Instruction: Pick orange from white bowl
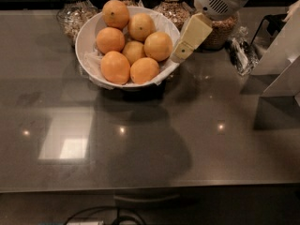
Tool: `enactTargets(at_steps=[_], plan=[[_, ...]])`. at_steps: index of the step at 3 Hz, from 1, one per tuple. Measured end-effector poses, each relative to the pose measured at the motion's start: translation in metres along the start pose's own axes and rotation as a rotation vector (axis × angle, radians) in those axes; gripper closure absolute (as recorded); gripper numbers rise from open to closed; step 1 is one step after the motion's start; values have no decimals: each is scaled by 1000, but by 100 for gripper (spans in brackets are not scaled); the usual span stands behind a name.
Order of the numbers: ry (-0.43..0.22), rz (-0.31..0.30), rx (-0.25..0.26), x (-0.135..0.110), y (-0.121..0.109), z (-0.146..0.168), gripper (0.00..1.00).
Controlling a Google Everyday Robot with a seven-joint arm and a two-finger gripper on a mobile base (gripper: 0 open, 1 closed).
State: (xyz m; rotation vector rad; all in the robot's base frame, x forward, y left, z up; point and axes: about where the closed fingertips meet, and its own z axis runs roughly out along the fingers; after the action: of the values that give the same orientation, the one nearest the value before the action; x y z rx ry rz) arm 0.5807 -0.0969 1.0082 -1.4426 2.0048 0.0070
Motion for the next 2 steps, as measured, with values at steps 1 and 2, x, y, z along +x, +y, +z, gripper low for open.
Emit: enactTargets(at_steps=[1,2], plan=[[-4,7,4,-1,1,2,0],[-16,32,44,-18,-7,21,0]])
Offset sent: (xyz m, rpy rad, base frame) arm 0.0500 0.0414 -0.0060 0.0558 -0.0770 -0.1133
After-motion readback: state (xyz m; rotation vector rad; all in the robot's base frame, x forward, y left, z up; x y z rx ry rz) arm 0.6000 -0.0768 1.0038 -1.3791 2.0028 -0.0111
